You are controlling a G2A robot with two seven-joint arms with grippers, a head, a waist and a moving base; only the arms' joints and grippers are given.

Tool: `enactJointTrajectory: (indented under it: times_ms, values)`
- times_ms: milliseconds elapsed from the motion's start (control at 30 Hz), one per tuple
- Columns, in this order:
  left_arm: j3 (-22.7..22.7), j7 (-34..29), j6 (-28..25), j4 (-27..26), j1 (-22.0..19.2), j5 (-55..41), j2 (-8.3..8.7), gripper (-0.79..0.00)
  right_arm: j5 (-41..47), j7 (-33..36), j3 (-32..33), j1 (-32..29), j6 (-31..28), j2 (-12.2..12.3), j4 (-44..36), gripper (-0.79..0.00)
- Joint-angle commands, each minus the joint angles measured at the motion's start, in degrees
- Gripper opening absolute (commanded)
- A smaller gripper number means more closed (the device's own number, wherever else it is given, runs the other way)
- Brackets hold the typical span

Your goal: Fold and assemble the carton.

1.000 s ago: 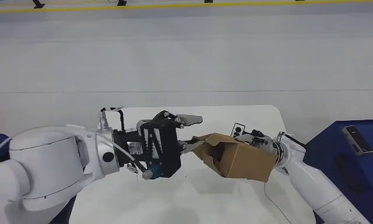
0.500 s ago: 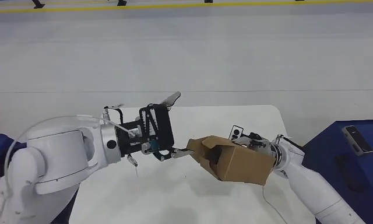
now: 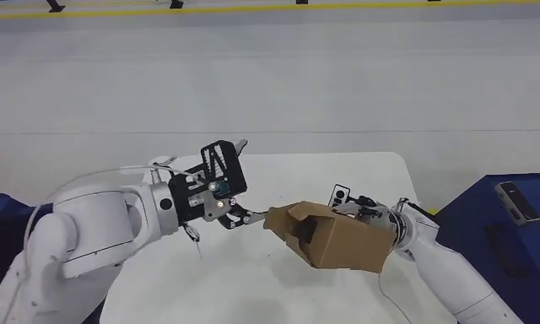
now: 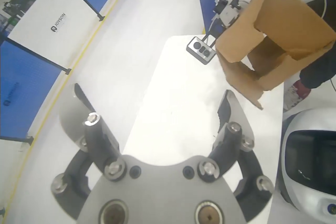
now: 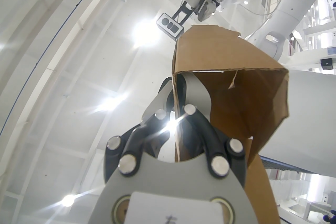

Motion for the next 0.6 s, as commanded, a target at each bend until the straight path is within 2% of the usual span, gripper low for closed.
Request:
enactJointTrajectory:
  times_ms: [0, 267, 567]
  values:
    - [1.3, 1.7, -0.2, 0.0, -0.7, -0.7, -0.22, 0.0, -0.1, -0.1, 0.2, -0.2, 0.0, -0.1, -0.1, -0.785]
    - [2.5, 5.7, 0.9, -0.5, -1.1, 1.5, -0.6, 0.0, -1.0, -0.4, 0.3, -0.9, 0.0, -0.6, -0.5, -0.785]
    - [6.0, 8.2, 1.0, 0.1, -2.3, 3.0, -1.27, 0.0, -1.6, -0.4, 0.8, -1.0, 0.7, -1.1, -0.3, -0.785]
